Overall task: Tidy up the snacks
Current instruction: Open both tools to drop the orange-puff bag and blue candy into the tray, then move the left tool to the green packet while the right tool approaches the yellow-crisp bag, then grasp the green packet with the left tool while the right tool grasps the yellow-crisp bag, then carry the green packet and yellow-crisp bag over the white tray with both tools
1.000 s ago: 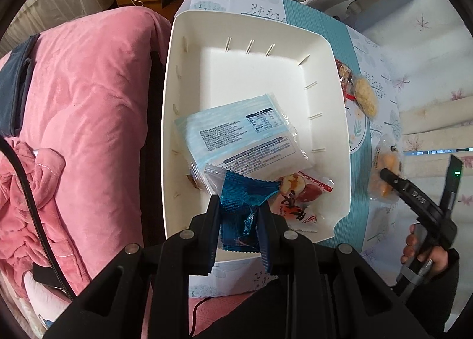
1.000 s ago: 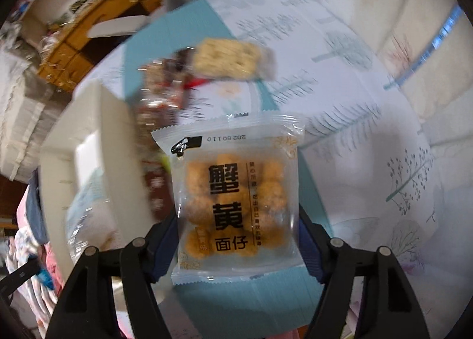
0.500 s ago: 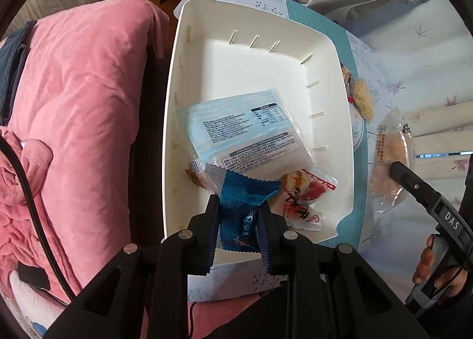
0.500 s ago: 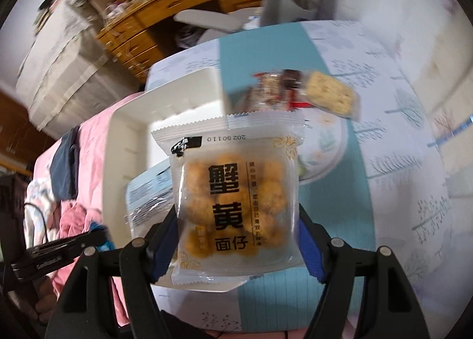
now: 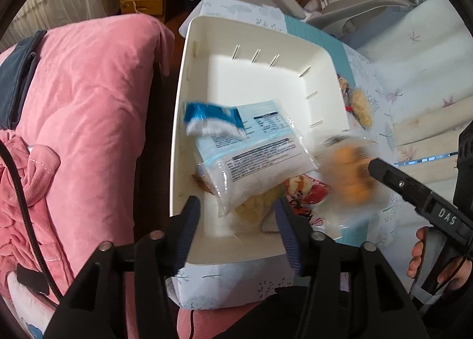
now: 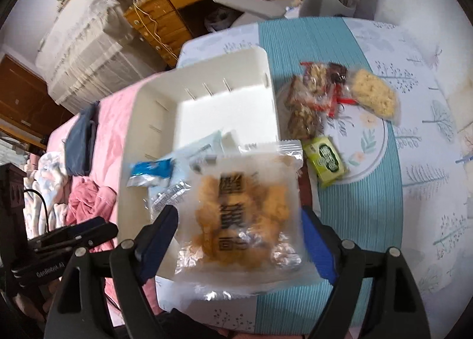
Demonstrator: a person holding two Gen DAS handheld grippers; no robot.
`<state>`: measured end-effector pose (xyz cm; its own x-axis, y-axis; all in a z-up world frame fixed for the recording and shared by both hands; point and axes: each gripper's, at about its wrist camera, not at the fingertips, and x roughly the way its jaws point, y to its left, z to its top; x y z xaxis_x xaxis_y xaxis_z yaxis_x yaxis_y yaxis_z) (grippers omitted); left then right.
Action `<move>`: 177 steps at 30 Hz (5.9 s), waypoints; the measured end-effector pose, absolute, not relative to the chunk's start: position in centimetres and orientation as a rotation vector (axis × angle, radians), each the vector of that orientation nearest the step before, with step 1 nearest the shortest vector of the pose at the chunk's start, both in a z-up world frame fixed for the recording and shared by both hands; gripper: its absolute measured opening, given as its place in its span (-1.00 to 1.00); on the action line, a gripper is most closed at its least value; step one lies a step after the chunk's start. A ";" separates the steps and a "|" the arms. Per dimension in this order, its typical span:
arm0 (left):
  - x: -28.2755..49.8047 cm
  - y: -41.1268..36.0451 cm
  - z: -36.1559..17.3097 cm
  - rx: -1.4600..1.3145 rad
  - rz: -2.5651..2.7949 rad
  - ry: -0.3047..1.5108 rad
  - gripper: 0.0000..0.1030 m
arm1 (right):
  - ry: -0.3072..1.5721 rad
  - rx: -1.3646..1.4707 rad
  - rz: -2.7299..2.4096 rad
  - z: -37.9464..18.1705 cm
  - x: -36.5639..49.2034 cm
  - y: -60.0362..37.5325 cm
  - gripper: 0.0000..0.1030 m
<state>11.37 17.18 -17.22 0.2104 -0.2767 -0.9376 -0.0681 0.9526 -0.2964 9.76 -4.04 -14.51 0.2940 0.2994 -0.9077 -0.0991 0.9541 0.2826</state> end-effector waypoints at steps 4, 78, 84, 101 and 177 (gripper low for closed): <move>10.9 16.2 -16.2 -0.276 -0.126 1.308 0.31 | 1.188 0.169 0.309 -13.2 9.5 -4.4 0.67; 20.6 -13.8 -27.9 -0.208 0.445 1.183 0.52 | 0.822 -0.496 0.575 -24.3 21.8 -21.8 0.34; 21.6 -14.4 -29.3 -0.131 0.468 1.234 0.49 | 0.834 -0.511 0.576 -25.5 22.4 -21.5 0.35; 22.6 -12.8 -30.8 -0.221 0.408 1.318 -0.31 | 0.905 -0.460 0.571 -26.3 24.2 -21.5 0.39; 8.0 10.0 -10.3 -0.057 -0.210 1.040 -0.31 | 0.960 0.460 0.426 -14.4 3.7 -7.9 0.18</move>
<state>7.96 9.98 -10.27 0.4877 -0.1994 -0.8499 0.1458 0.9785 -0.1459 3.66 -7.94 -14.37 0.5063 0.5362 -0.6754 -0.1406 0.8240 0.5488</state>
